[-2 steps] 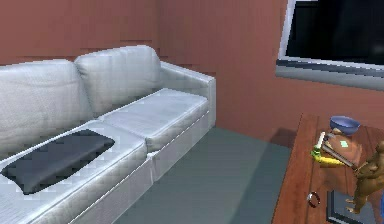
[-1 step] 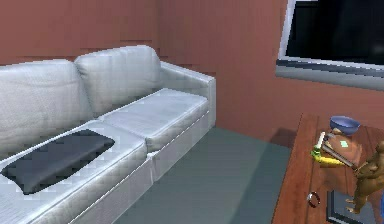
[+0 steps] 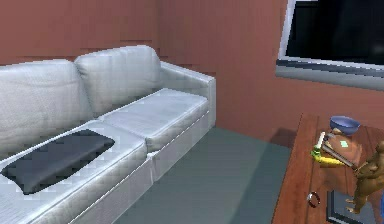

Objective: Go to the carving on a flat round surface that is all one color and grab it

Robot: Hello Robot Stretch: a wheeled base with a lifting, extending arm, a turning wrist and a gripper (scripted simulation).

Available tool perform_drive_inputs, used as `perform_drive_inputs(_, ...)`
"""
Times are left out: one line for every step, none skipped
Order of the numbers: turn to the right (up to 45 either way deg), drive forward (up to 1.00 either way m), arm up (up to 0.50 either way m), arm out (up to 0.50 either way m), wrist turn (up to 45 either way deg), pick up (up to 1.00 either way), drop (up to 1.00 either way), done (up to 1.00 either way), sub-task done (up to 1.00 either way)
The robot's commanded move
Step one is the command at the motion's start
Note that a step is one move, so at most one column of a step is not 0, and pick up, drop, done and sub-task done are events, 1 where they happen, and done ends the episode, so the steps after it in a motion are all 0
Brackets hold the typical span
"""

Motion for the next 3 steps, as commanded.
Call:
perform_drive_inputs(0.0,0.0,0.0,0.0,45.0,0.0,0.0,0.0,0.0)
perform_drive_inputs(0.0,0.0,0.0,0.0,45.0,0.0,0.0,0.0,0.0)
perform_drive_inputs(0.0,0.0,0.0,0.0,30.0,0.0,0.0,0.0,0.0)
